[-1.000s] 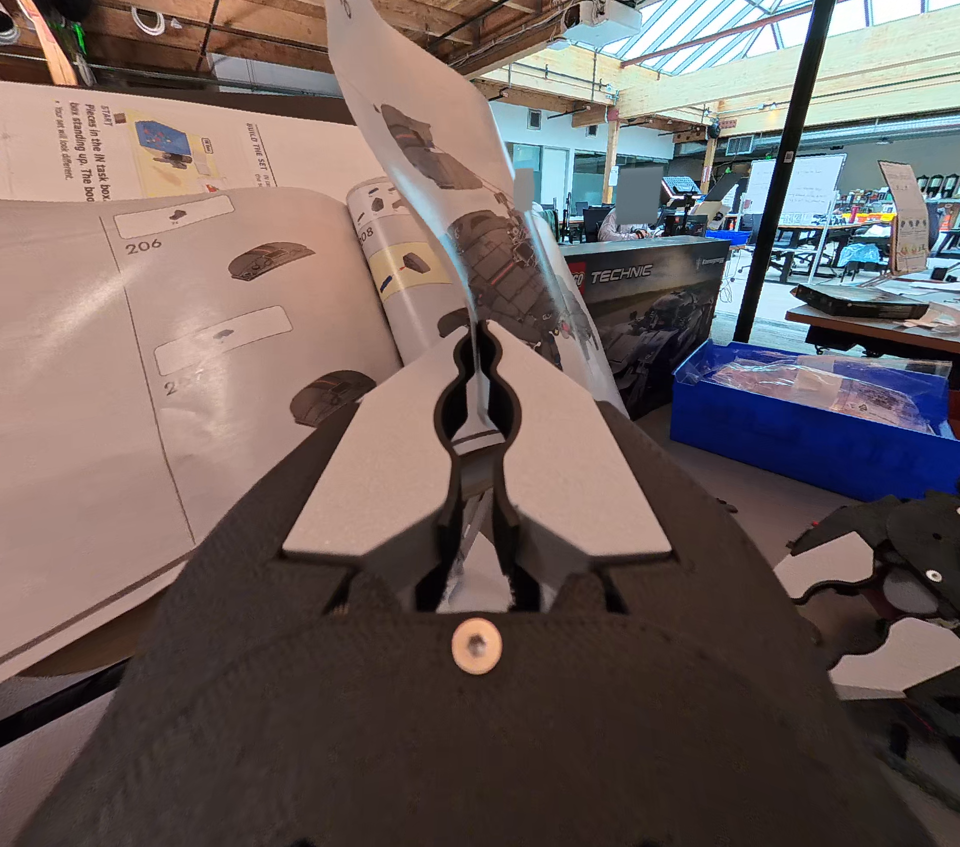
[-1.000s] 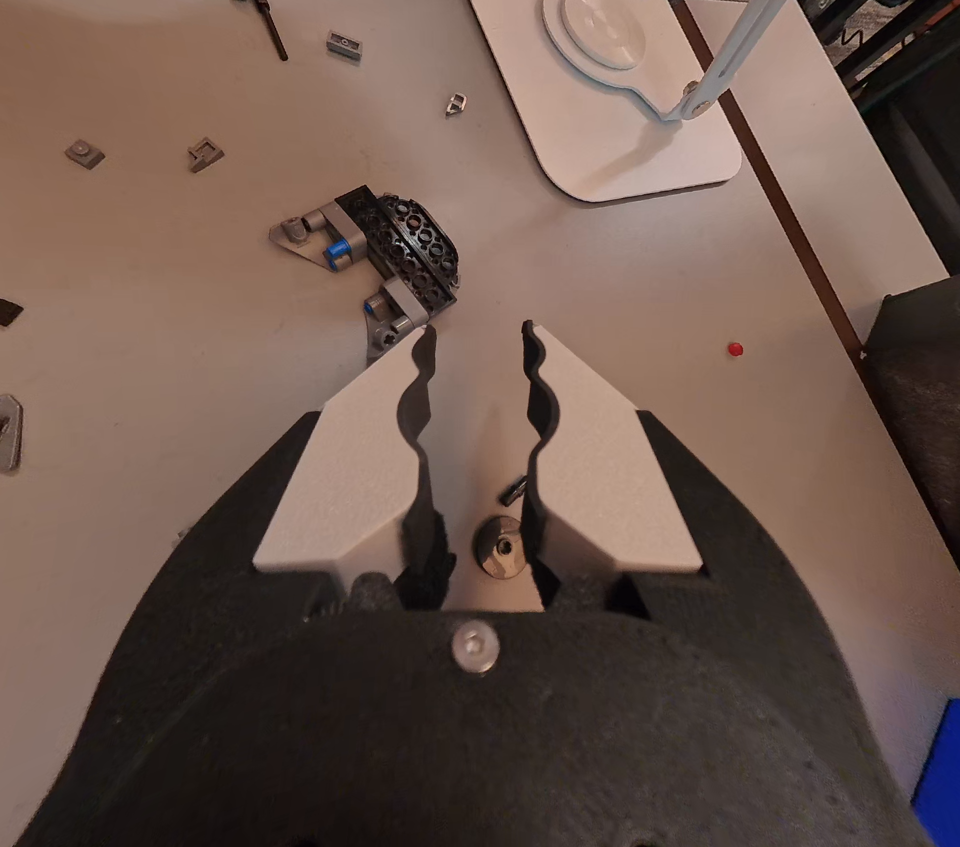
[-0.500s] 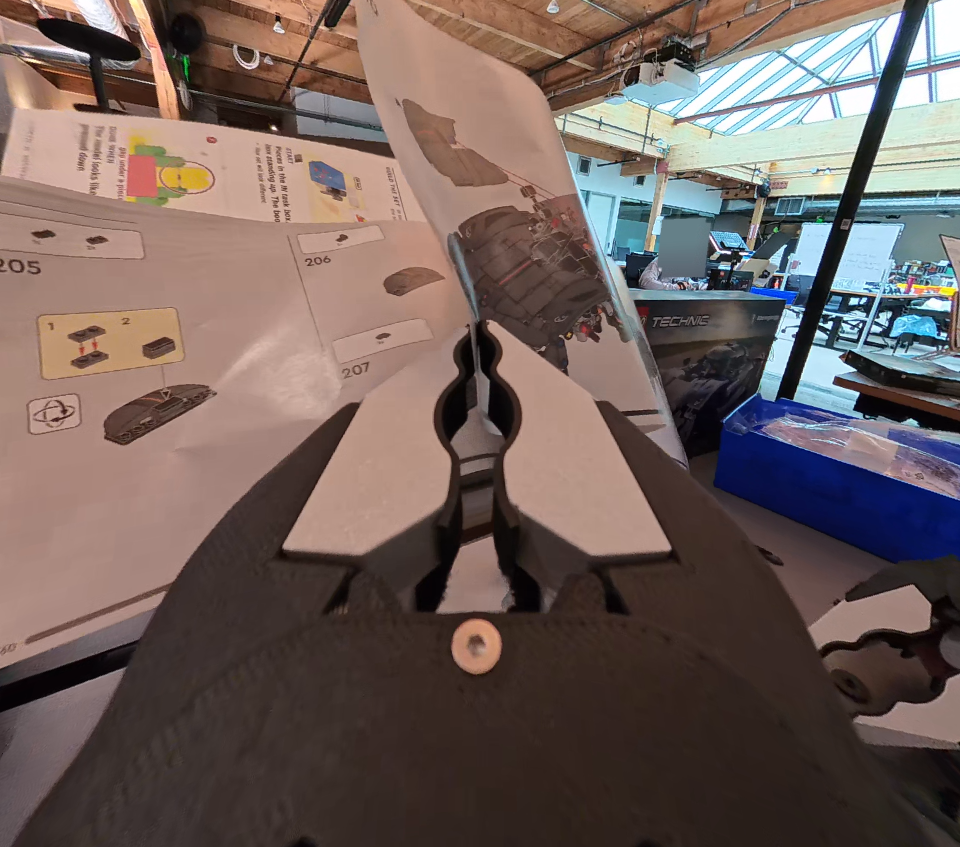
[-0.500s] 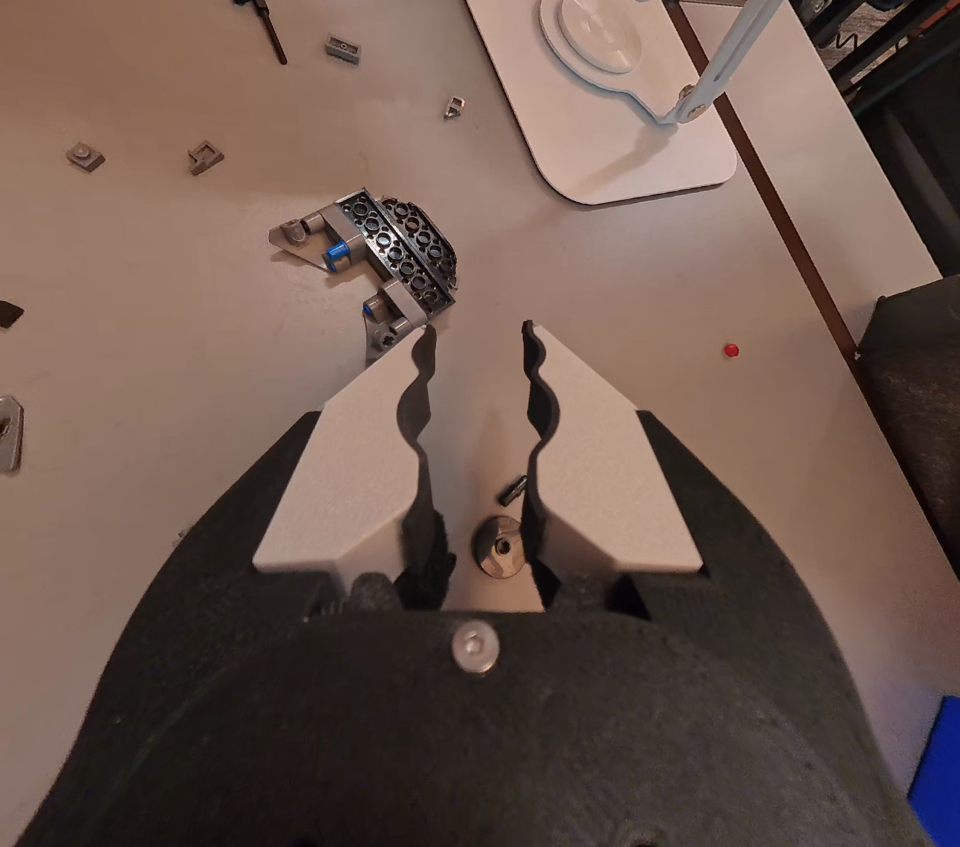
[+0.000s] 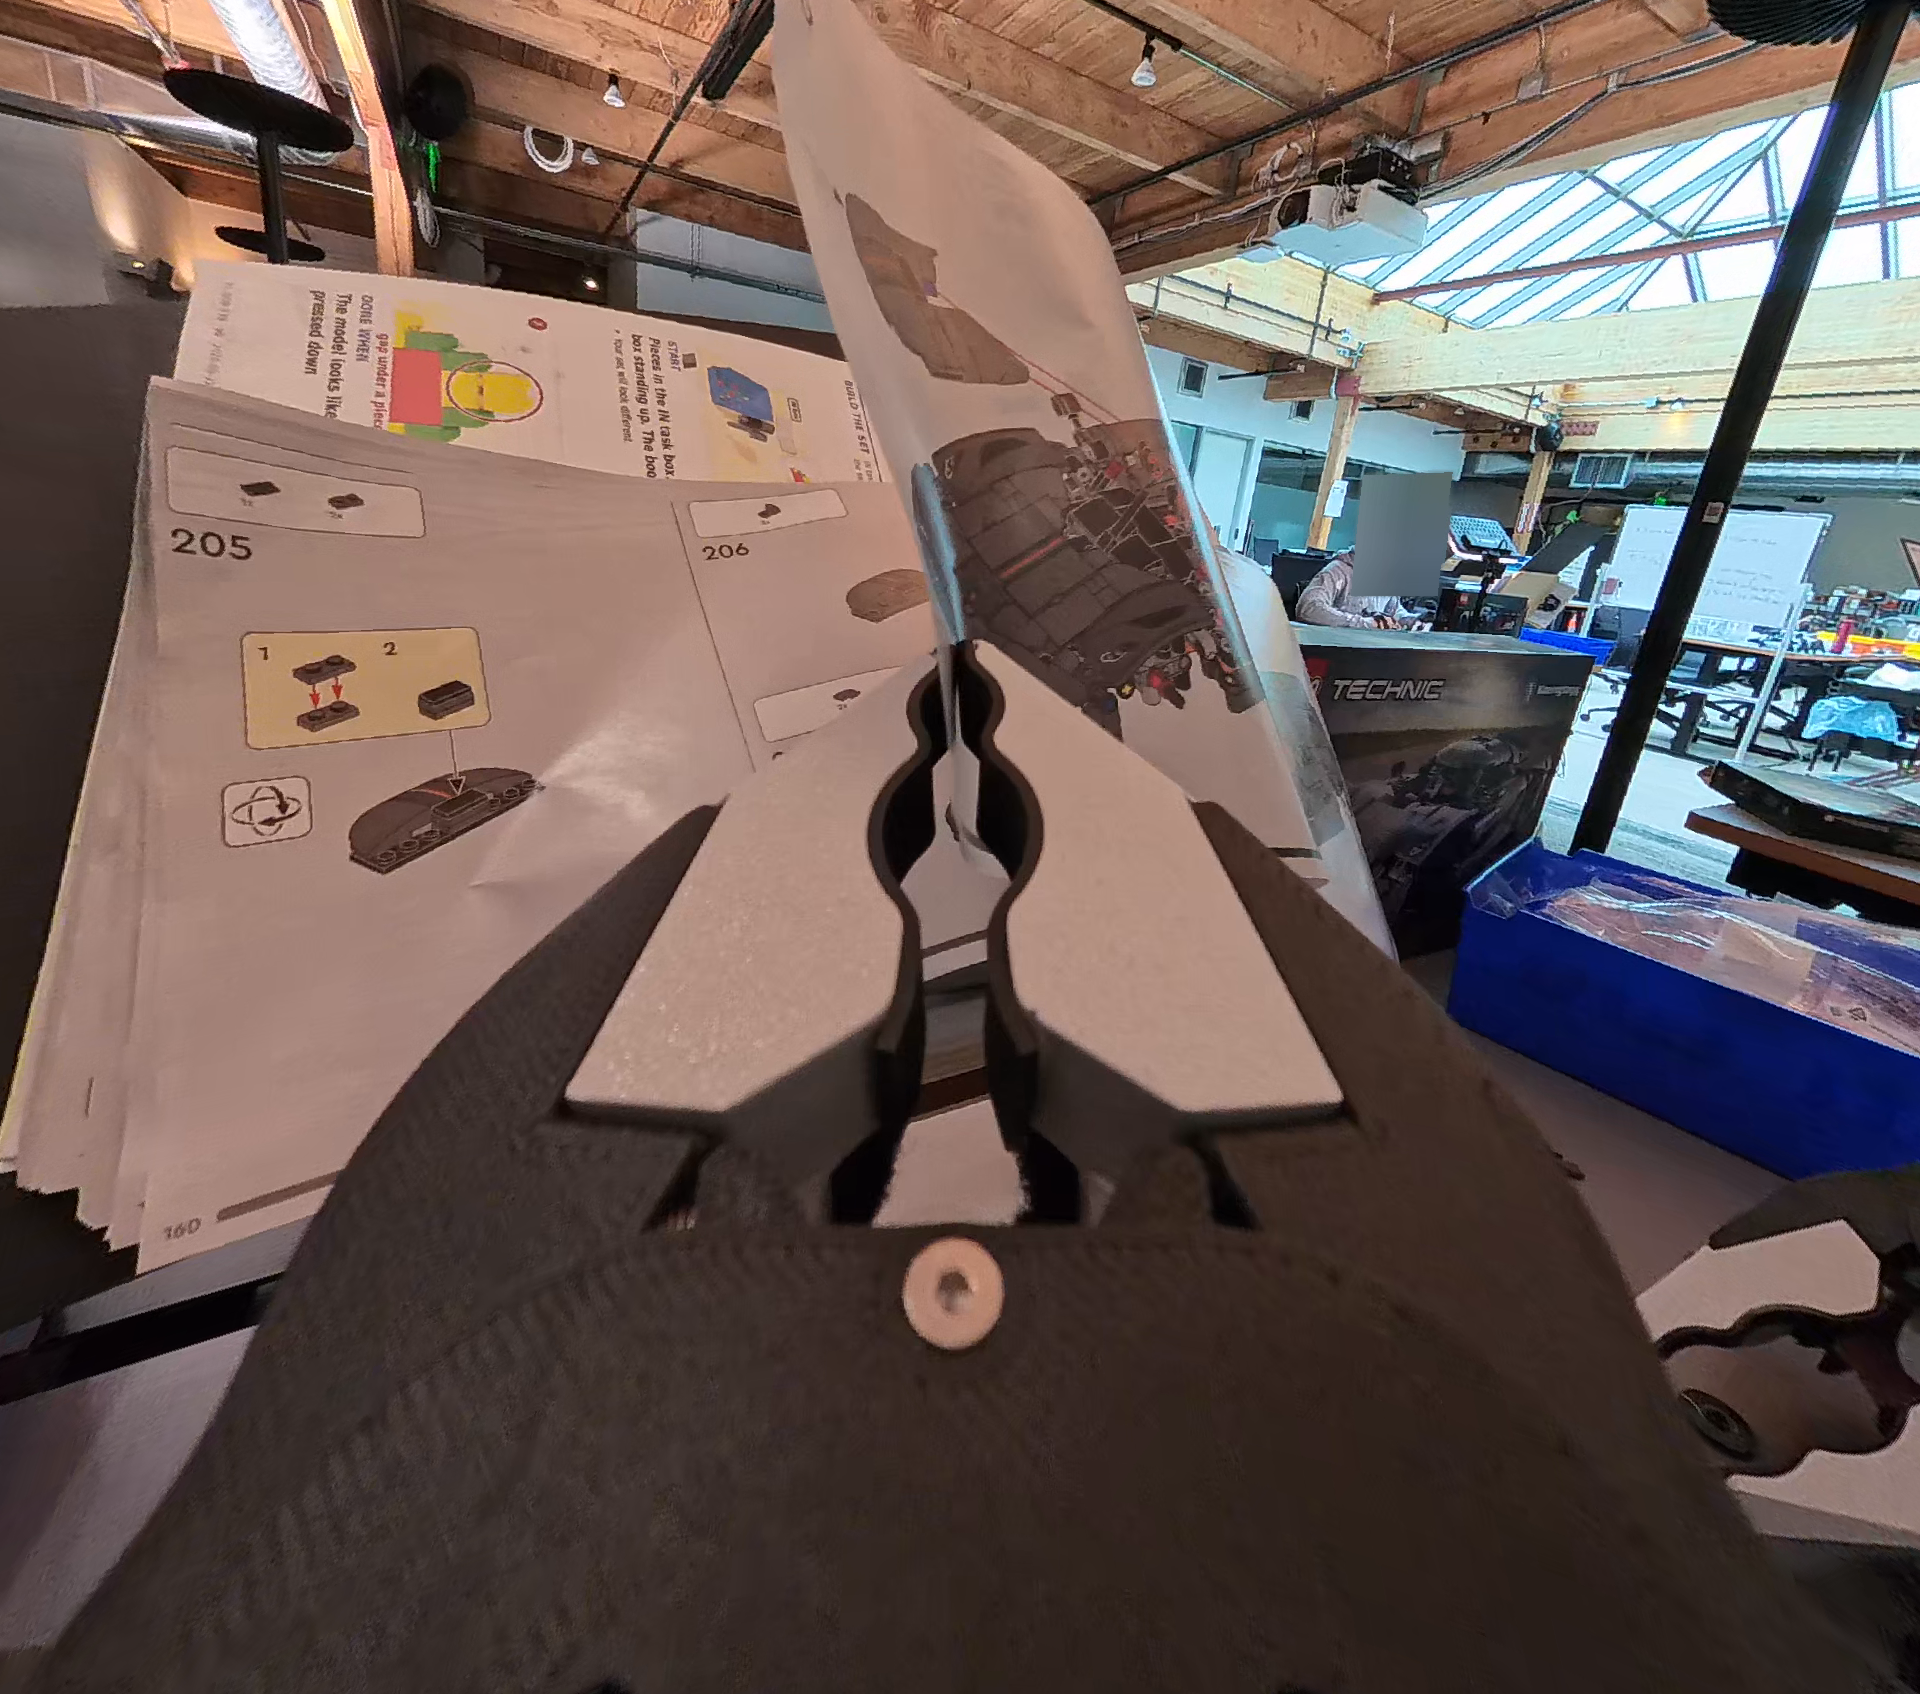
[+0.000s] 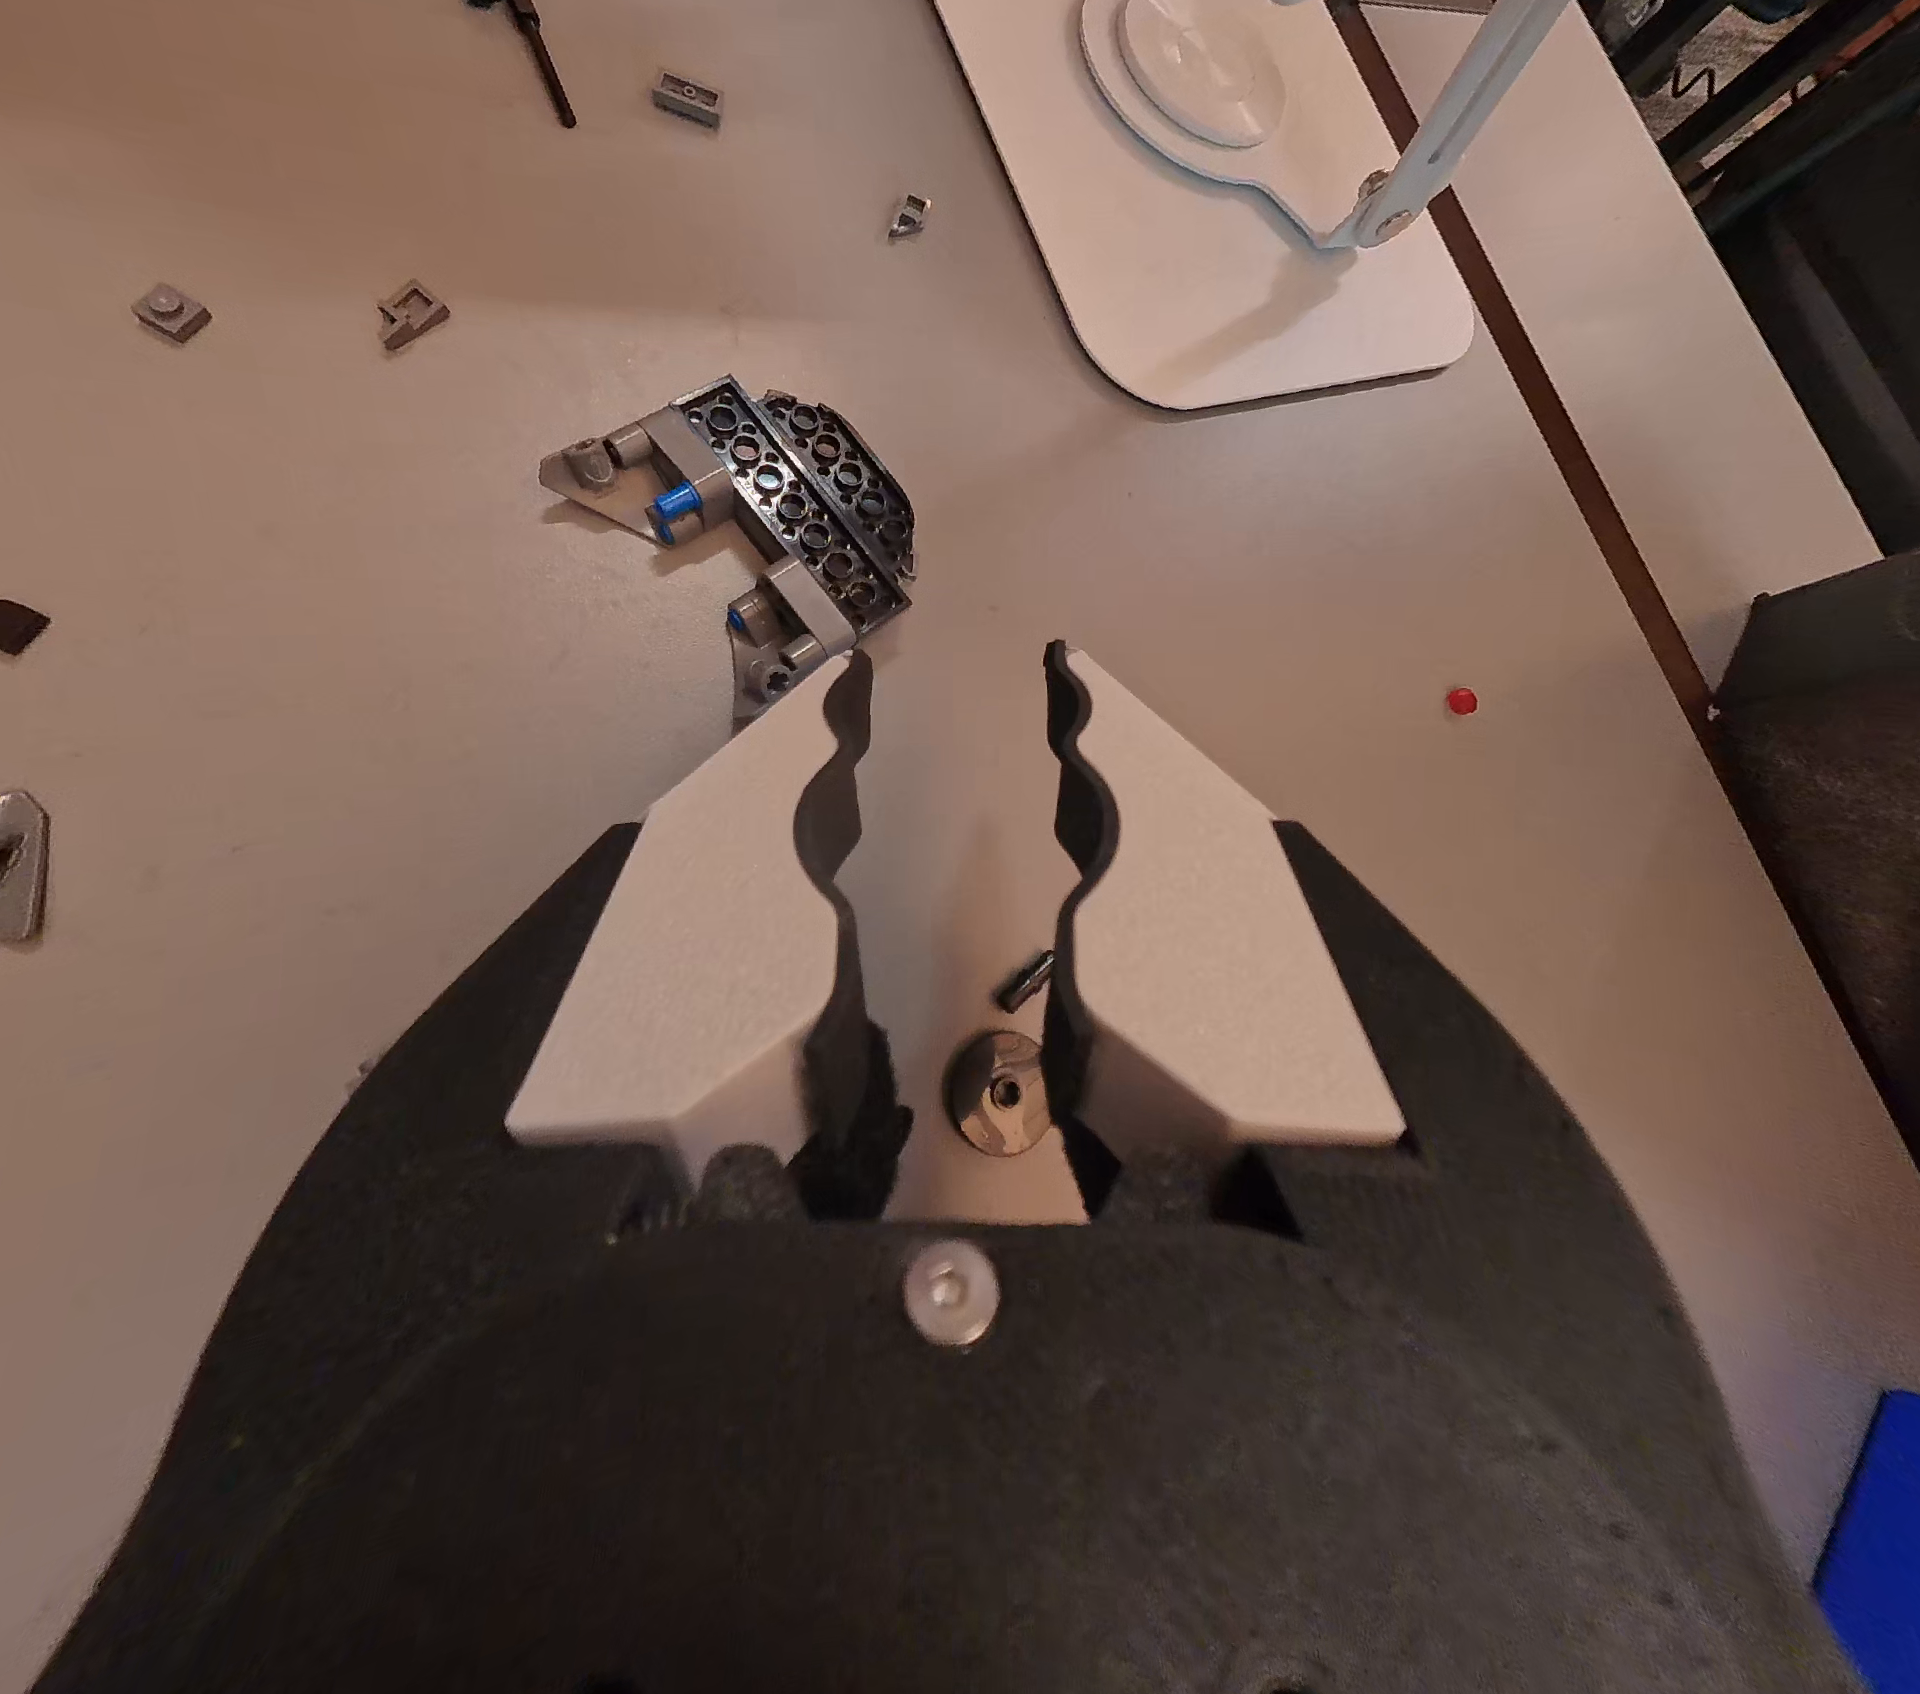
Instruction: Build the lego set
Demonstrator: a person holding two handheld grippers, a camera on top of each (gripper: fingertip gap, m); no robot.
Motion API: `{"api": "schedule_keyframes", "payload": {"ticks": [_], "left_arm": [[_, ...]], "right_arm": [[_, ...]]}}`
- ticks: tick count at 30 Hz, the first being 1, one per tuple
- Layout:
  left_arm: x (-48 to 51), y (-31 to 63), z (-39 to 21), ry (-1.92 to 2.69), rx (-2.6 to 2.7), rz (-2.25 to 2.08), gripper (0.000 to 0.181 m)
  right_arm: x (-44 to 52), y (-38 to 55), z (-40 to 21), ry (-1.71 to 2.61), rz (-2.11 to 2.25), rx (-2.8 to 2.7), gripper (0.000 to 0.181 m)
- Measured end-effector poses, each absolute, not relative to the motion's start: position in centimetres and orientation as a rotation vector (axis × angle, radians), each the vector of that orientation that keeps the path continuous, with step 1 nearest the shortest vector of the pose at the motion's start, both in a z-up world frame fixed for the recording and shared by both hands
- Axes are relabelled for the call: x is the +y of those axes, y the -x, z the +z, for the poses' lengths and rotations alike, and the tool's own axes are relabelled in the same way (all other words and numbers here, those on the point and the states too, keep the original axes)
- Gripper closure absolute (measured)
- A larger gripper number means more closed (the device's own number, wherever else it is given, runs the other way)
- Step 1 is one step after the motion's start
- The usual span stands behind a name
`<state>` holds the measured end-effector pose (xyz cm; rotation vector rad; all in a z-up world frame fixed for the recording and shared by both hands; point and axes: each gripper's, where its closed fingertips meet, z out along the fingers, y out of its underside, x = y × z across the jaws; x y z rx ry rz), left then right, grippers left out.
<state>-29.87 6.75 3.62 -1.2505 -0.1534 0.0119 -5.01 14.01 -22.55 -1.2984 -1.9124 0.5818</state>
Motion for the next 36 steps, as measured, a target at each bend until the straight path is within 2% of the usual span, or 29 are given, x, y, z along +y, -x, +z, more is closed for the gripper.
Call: {"api": "schedule_keyframes", "payload": {"ticks": [36], "left_arm": [[3.9, 32.9, 4.3, 1.191, -0.233, 0.024, 0.181]], "right_arm": [[13.9, 5.0, -22.8, 1.294, 0.572, -1.925, 0.149]]}}
